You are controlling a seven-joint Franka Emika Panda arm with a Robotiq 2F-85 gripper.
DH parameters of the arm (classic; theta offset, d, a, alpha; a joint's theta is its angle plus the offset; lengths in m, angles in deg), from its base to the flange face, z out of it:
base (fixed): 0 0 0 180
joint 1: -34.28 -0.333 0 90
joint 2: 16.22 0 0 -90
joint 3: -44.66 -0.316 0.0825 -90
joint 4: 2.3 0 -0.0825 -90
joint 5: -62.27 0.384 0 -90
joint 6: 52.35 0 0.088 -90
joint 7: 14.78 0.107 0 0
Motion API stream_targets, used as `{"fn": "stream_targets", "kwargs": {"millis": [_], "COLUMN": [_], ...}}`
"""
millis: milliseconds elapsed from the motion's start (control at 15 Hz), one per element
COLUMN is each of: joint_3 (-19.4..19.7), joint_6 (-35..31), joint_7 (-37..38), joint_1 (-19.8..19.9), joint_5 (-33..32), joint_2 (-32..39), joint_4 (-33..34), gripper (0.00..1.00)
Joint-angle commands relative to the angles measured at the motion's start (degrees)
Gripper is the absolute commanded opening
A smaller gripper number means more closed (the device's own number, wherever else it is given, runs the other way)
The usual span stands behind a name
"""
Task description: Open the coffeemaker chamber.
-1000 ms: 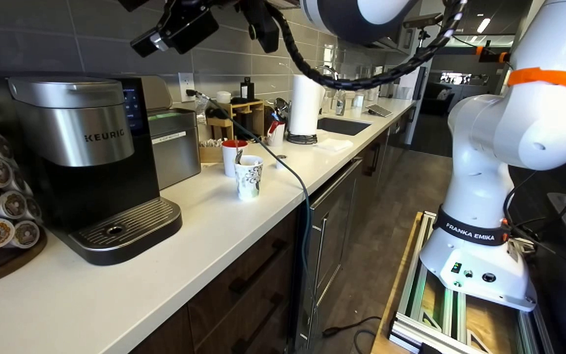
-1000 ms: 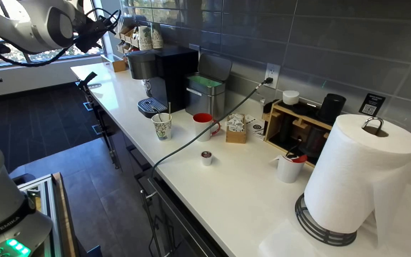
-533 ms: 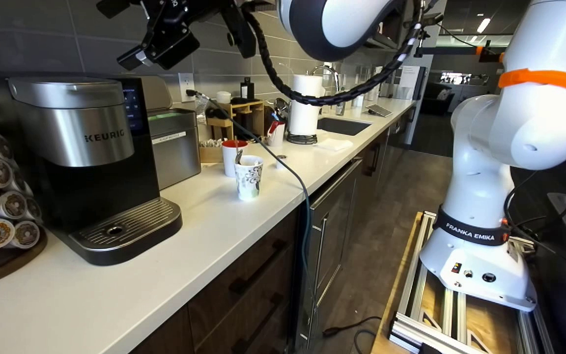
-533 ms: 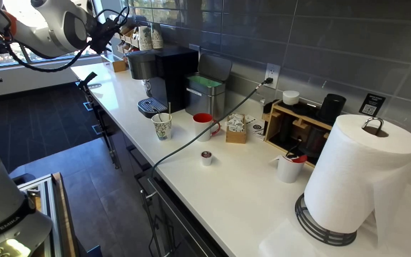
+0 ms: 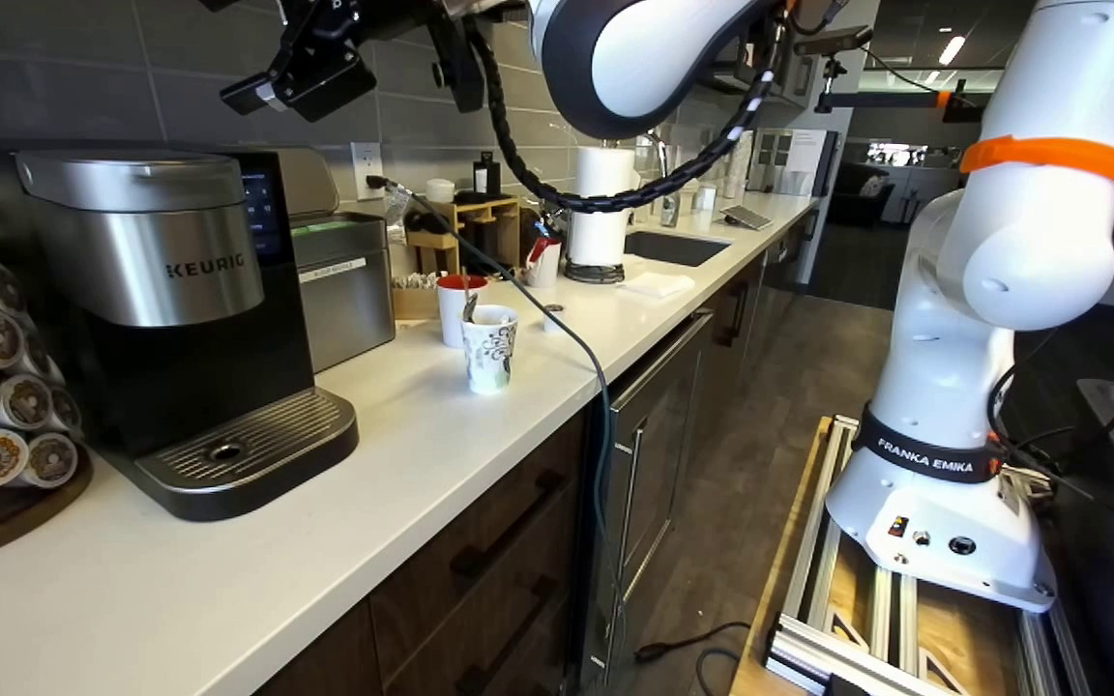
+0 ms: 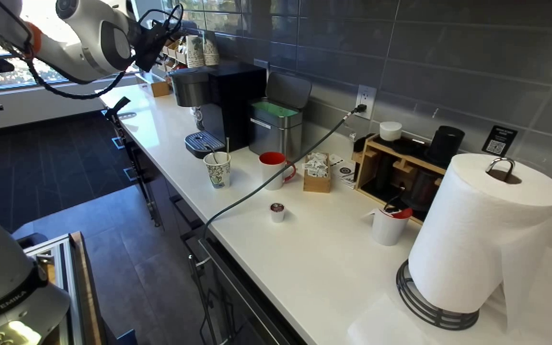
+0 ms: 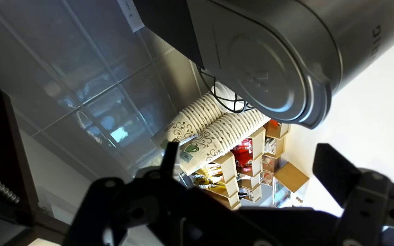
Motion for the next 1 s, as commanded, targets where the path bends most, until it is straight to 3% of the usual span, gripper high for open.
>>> {"fn": "stream_targets", "kwargs": {"millis": [0, 67, 200, 467, 933], "joint_3": [-6.4, -8.0, -6.0, -7.1, -19.0], "joint_6": [-2.5, -2.1, -1.1, -1.1, -6.1], "joint_7": [-1.8, -1.7, 0.0, 0.8, -6.3], "joint_1": [5.4, 6.6, 4.5, 4.6, 17.5], "joint_5": [4.1, 5.2, 3.8, 5.6, 11.4], "joint_2": [-2.9, -3.6, -1.3, -1.6, -4.7], "joint_4": [-4.0, -4.8, -2.1, -2.5, -7.1], "gripper": [1.00, 1.00, 1.00, 1.00, 1.00]}}
